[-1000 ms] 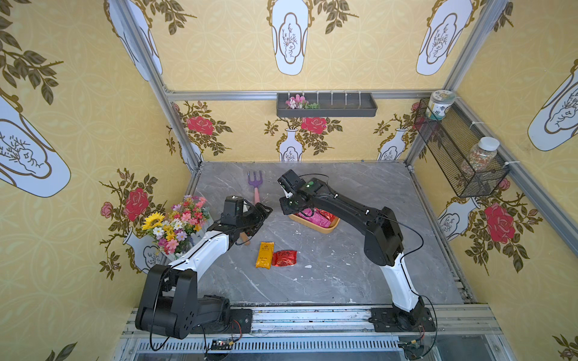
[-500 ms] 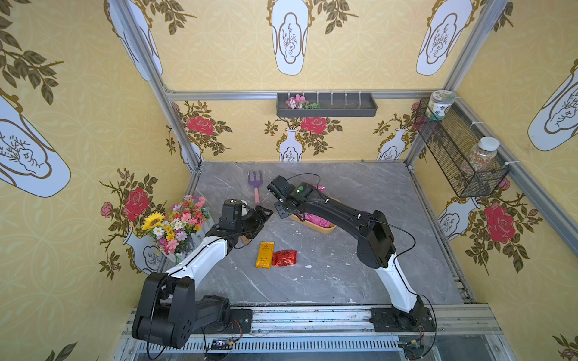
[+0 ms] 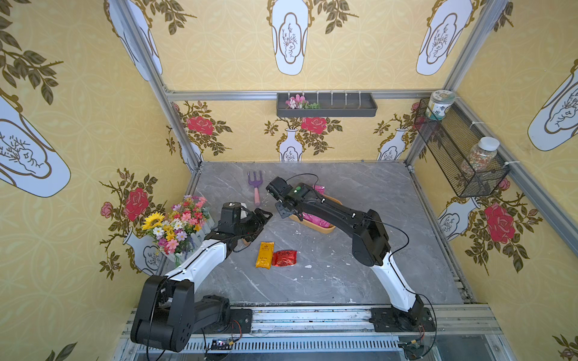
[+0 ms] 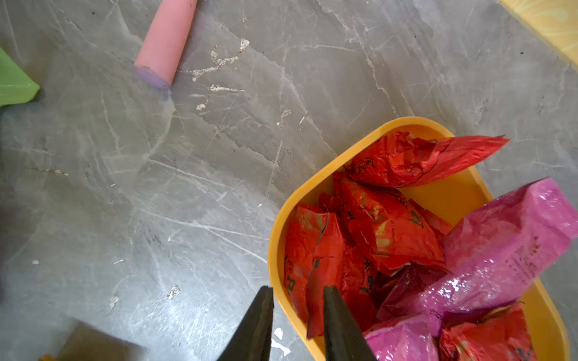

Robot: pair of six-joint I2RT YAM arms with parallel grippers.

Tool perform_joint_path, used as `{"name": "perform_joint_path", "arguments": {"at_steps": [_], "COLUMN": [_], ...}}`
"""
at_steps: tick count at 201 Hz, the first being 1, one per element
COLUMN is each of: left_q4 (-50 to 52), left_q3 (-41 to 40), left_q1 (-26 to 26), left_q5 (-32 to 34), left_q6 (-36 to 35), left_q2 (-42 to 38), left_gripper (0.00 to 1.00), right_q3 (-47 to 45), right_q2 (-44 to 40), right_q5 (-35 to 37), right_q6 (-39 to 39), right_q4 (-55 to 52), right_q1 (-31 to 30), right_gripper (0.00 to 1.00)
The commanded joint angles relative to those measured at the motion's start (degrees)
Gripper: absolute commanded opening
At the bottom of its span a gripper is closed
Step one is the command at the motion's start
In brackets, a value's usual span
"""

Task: Take the tea bags out of the storage box
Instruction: Pick up the tea bag from the storage box.

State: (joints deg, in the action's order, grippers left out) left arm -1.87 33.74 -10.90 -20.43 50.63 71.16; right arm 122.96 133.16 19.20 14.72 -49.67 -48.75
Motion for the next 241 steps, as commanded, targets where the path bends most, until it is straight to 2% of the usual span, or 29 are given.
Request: {"name": "perform_joint_path", "arguments": {"at_steps": [1,66,135,241], "left_q4": [-1.87,-2.01,-2.52,-2.53], "left_q3": [-0.43,-0.43,-0.78,-0.80], "left_q1": [0.17,0.29,0.54,-0.54], "left_q5": [-1.34,-1.64,-2.06,-2.70], "left_q6": [-0.18,-0.42,-0.19,1.61], "left_q2": [0.30,0.68,0.92,-2.49], "left_gripper": [0.83,0.83,0.83,0.81], "right_q3": [0.35,0.35,0.12,-3.37], "right_q2": [0.34,0.69,0.06,-9.64], "right_q5": [1.55,2.94,4.15,5.38], "right_q6": [-0.39,-0.40,-0.39,0.26], "right_q4": [0.01,0.54,0.72,1.77], "right_q1": [-0.09,0.06,0.04,-0.65], "right_gripper": [0.33,0.22,0.00,0.00]}}
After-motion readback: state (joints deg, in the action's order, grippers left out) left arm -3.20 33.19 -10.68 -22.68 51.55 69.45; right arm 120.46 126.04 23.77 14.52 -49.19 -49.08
